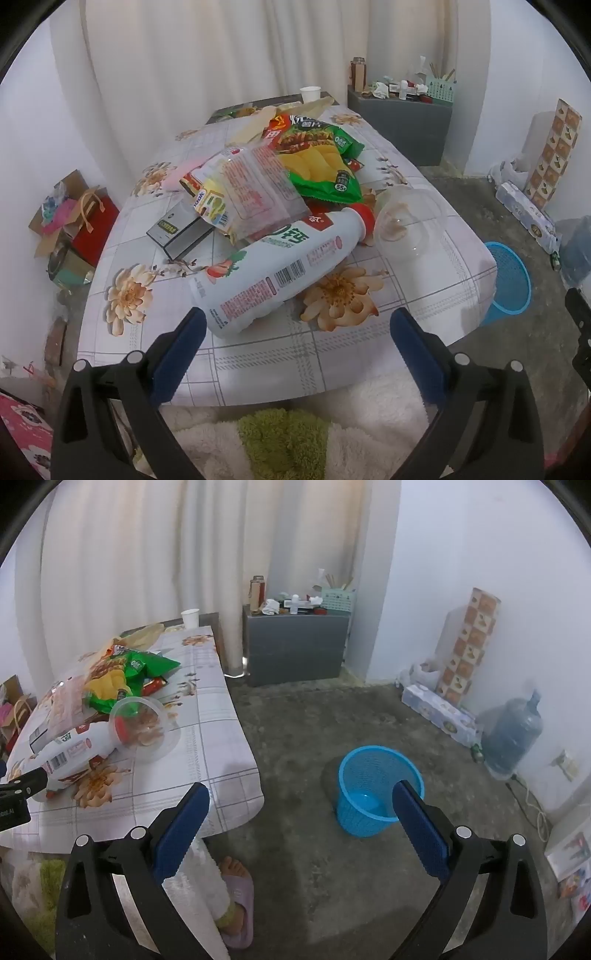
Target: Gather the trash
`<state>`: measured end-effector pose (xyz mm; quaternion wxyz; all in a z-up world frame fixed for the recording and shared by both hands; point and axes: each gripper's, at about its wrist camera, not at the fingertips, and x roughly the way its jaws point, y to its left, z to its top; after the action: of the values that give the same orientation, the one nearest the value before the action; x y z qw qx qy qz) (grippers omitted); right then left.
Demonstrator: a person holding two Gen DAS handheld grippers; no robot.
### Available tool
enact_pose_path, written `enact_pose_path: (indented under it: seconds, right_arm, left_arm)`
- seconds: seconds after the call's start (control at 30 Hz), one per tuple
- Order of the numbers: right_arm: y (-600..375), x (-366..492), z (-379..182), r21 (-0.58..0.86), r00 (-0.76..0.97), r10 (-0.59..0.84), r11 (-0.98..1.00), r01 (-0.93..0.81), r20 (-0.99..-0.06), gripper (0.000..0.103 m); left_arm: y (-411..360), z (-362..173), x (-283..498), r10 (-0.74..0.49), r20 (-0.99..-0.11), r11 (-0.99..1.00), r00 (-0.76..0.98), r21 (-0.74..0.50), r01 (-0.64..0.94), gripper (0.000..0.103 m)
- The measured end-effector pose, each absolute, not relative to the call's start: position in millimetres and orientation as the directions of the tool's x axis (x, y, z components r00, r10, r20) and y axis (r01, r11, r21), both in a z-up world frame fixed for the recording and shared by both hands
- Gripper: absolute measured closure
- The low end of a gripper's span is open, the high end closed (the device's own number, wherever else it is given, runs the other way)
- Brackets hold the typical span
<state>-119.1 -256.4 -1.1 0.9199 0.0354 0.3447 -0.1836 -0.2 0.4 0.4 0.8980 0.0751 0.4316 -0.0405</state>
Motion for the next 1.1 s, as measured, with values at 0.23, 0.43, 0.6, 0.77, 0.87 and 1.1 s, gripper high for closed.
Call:
enact_pose_path:
  seconds: [0.23, 0.43, 0.6, 0.77, 0.87, 1.1]
  right_arm:
    - [-256.4, -118.2, -2.7, -0.062, 0.694, -0.314, 0.929, 0.364, -0.648, 0.008]
    - [-257.2, -118.2, -0.9, -0.059, 0.696, -0.311, 0.931, 0.361, -0.647, 0.008]
    - [-257.3, -117.5, 0.8, -0.059, 0.696, -0.311, 0.931, 0.361, -0.647, 0.008]
    - [-257.5, -117.1, -0.4, -0.059, 0.696, -0.311, 0.931, 0.361, -0.647, 0.008]
    - [-257.7, -117.0, -1.2, -0.058, 0.696, -0.311, 0.931, 0.361, -0.647, 0.008]
    - [-257.4, -115.4, -1.9, -0.059, 0.695, -0.311, 0.931, 0.361, -0.648, 0.008]
  left_arm:
    - [0.2, -0.1, 0.1, -0.004, -0.783, 0.985, 0.622, 0.105, 0.138, 0.005]
    - [-0.2, 0.8, -0.1, -0.005, -0.786, 0.984, 0.619, 0.105, 0.141, 0.005]
    - [-5.0, -0.9, 0.5, -0.006, -0.788, 0.984, 0.615, 0.105, 0.143, 0.005]
    - [-4.3, -1.1, 0.0, -0.007, -0.788, 0.984, 0.616, 0.104, 0.144, 0.005]
    - [-4.3, -2.0, 0.4, -0.008, -0.788, 0.984, 0.616, 0.104, 0.145, 0.005]
    - [-4.6, -2.6, -0.2, -0.008, -0.790, 0.984, 0.613, 0.103, 0.145, 0.005]
